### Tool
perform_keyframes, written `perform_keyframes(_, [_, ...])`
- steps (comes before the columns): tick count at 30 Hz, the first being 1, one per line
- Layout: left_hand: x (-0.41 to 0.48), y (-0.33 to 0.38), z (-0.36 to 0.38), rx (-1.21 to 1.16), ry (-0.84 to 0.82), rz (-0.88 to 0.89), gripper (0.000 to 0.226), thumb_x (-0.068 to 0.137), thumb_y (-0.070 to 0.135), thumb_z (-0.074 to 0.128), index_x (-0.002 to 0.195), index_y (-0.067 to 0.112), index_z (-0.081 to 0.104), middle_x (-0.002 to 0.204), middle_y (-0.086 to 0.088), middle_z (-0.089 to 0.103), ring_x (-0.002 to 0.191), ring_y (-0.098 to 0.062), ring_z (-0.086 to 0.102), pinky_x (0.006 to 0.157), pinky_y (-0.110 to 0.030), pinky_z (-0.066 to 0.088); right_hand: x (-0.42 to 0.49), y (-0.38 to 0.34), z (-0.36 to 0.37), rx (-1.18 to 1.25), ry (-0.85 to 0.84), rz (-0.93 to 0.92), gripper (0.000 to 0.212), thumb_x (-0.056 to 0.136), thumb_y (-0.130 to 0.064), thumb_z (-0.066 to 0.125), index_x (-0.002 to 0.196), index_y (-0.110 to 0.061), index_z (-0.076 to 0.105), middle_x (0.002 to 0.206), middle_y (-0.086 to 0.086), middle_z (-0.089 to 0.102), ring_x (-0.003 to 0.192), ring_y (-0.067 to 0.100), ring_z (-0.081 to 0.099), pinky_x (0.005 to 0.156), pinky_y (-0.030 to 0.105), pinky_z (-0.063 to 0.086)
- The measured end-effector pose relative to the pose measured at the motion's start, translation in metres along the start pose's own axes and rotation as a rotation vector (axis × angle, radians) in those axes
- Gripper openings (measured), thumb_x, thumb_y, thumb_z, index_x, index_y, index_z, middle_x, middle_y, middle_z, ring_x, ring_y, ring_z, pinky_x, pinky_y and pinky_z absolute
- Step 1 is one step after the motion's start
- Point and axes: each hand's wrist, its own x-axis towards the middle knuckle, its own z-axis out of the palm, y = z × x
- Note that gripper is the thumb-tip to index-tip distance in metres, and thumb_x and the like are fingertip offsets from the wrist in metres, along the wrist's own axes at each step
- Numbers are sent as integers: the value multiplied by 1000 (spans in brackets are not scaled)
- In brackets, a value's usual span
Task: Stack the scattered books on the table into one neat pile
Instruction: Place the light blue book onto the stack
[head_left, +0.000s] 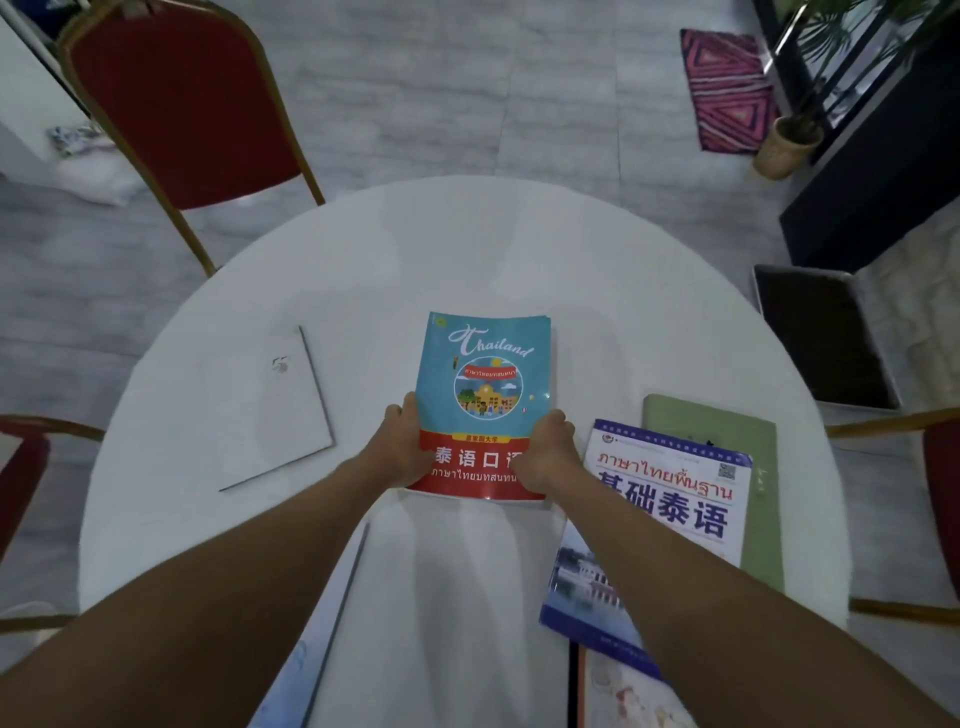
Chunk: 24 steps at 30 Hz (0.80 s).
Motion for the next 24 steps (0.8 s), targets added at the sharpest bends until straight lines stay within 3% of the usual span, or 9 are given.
perform_keyframes(6, [-49,-38,14,50,-6,2,67,84,36,72,136,15,35,131,-11,47,119,-24,53,98,-40,53,-53,22,45,-88,3,-45,89,76,-13,84,142,-8,25,137,14,39,123,27,50,99,39,51])
perform_keyframes(11, [-93,-61,33,155,48,21,69,81,34,75,133,8,37,125,-14,46,115,-25,48,94,-36,49,-103,47,80,-138,34,-64,125,75,-23,85,155,-2,-8,150,18,26,135,30,36,113,47,40])
perform_keyframes(15, [-119,-73,47,226,36,61,70,86,21,68,141,1,29,133,-17,42,121,-27,44,99,-36,44,-131,63,94,-105,24,-45,127,79,-24,83,155,-3,-17,155,18,22,142,31,28,116,49,37])
perform_keyframes(18, [-134,-82,53,290,69,151,61,87,27,63,136,4,35,134,-14,43,123,-27,43,105,-36,39,-145,73,99,-87,20,-30,124,80,-20,81,155,-3,-16,158,18,18,147,33,21,119,48,33])
perform_keyframes(21, [-147,-98,58,378,58,154,80,89,41,60,148,5,19,154,-15,23,146,-35,21,120,-47,25,-154,79,104,-65,35,-31,119,81,-14,80,157,-5,-12,161,18,16,149,34,19,117,50,36])
perform_keyframes(24, [-149,-117,63,353,-47,69,99,91,56,51,155,5,-4,166,-12,-5,153,-35,-7,123,-56,13,-161,84,107,-51,43,-30,117,82,-10,79,158,-9,-10,162,14,15,149,32,20,114,50,40])
